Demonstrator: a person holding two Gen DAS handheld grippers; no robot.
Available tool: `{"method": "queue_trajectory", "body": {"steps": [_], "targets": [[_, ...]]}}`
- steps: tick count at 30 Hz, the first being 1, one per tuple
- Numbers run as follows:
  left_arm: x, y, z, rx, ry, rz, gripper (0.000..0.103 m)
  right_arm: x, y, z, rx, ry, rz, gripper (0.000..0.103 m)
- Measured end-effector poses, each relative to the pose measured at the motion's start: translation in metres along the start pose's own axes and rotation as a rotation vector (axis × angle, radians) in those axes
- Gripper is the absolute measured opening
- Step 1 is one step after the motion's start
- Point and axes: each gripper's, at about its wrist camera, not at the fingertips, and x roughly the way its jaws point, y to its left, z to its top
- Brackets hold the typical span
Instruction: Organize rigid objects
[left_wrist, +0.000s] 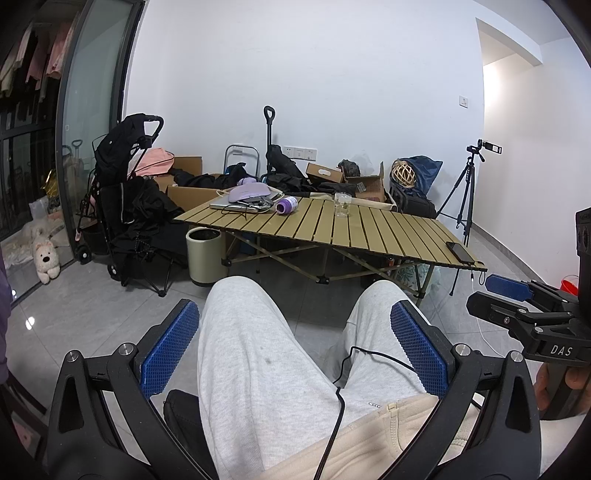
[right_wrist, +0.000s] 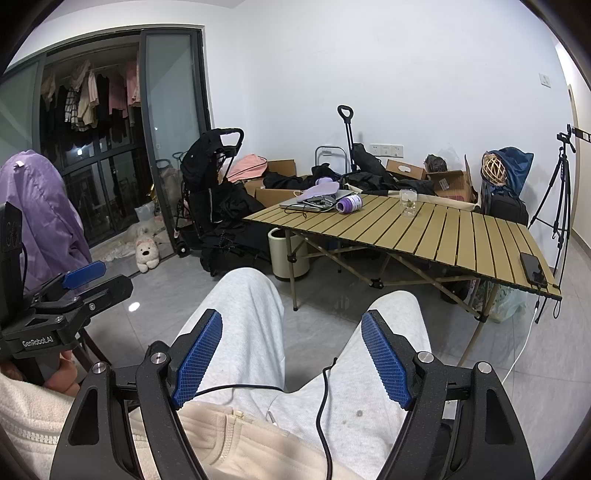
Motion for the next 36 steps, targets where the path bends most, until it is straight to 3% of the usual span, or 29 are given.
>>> {"method": "queue_trajectory", "body": {"steps": [36], "targets": [[0.0001,0.0,0.0,-0.001,0.0,-0.001,0.103,-0.0013,-0.0001,0.0013,0.002,0.0,0.0,0.082]]}}
